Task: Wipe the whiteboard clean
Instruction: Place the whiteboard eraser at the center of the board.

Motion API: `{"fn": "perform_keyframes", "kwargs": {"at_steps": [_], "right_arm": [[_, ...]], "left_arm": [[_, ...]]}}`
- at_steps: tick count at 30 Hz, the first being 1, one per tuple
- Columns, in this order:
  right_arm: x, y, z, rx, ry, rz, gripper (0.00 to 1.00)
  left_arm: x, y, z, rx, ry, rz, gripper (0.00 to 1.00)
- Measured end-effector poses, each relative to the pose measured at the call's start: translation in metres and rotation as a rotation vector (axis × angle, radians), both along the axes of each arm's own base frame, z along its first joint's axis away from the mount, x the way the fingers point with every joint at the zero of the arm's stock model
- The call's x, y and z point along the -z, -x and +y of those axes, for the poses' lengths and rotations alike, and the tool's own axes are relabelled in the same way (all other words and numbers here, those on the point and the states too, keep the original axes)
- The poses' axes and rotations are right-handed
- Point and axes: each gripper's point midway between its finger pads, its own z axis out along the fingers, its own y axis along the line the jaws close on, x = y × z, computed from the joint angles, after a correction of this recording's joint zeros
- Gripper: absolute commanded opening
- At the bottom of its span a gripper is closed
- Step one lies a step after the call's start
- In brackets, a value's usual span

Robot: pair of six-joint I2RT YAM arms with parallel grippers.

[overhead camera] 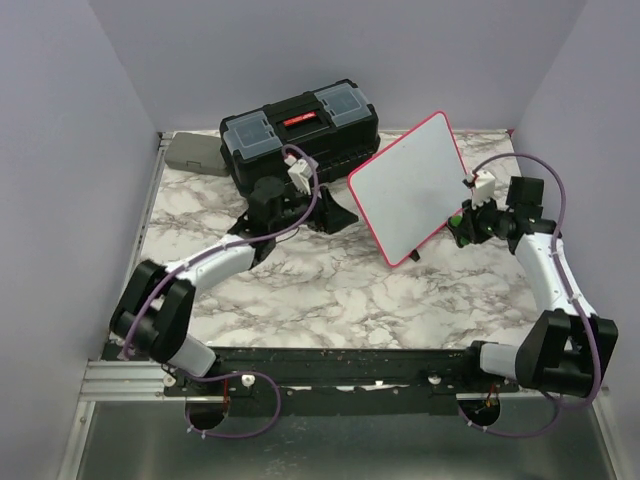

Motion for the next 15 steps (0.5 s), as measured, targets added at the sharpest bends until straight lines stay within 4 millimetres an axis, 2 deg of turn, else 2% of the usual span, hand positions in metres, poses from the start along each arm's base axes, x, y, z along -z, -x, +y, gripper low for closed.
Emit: {"fn": "perform_keyframes", "kwargs": {"at_steps": [4, 7, 11, 15], "right_arm": [[0.010, 0.022, -0.028, 0.022, 0.053, 0.034, 0.01], [0.027, 0.040, -0.053, 0.059, 0.075, 0.088, 0.01], [0.046, 0.056, -0.082, 0.108, 0.080, 0.152, 0.01], [0.061, 0.063, -0.102, 0.131, 0.080, 0.191, 0.02]], "left_arm": [[-0.027, 0.014, 0.025, -0.067, -0.011, -0.105, 0.81], [-0.045, 0.027, 0.050, -0.135, -0.028, -0.183, 0.86], [-0.075, 0.045, 0.091, -0.254, -0.050, -0.303, 0.98], [-0.096, 0.061, 0.134, -0.379, -0.067, -0.375, 0.98]]}}
